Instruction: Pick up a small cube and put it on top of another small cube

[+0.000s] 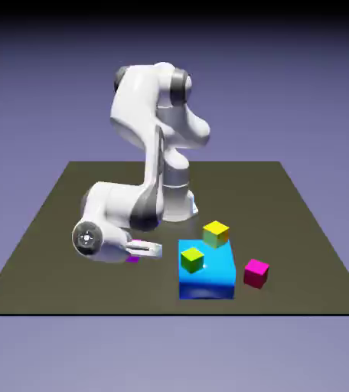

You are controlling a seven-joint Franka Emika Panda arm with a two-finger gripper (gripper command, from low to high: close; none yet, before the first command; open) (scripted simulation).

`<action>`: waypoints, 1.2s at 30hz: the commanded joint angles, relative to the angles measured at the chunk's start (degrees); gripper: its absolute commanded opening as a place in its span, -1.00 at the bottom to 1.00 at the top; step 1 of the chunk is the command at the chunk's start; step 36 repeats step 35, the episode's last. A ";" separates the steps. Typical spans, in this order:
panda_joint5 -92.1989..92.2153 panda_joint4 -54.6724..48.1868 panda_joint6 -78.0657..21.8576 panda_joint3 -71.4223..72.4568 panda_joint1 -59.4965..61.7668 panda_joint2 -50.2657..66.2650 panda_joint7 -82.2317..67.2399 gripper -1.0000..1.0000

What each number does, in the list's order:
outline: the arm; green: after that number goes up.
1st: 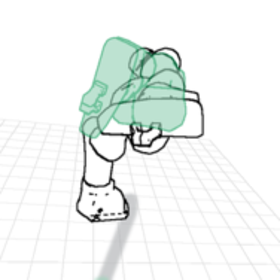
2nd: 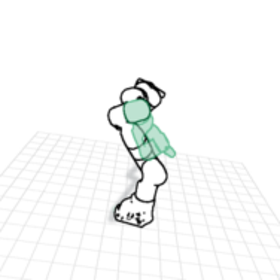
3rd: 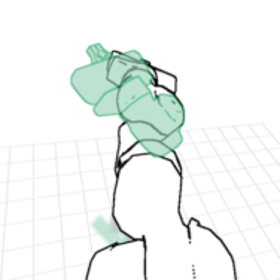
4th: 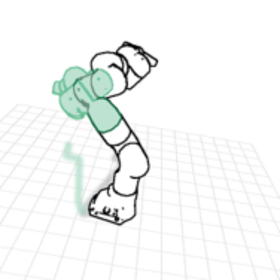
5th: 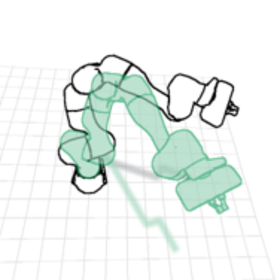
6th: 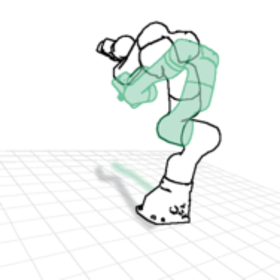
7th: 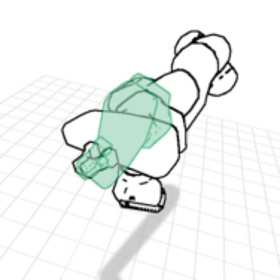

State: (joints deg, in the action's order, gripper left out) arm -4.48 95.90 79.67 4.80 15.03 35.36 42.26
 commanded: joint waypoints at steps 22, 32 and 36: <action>-38.64 -11.60 -16.25 45.69 -11.98 21.91 8.88 -1.00; -43.88 -2.27 -11.06 49.29 -10.34 26.49 13.05 1.00; -43.10 -6.42 -13.91 49.65 -12.57 26.35 12.00 1.00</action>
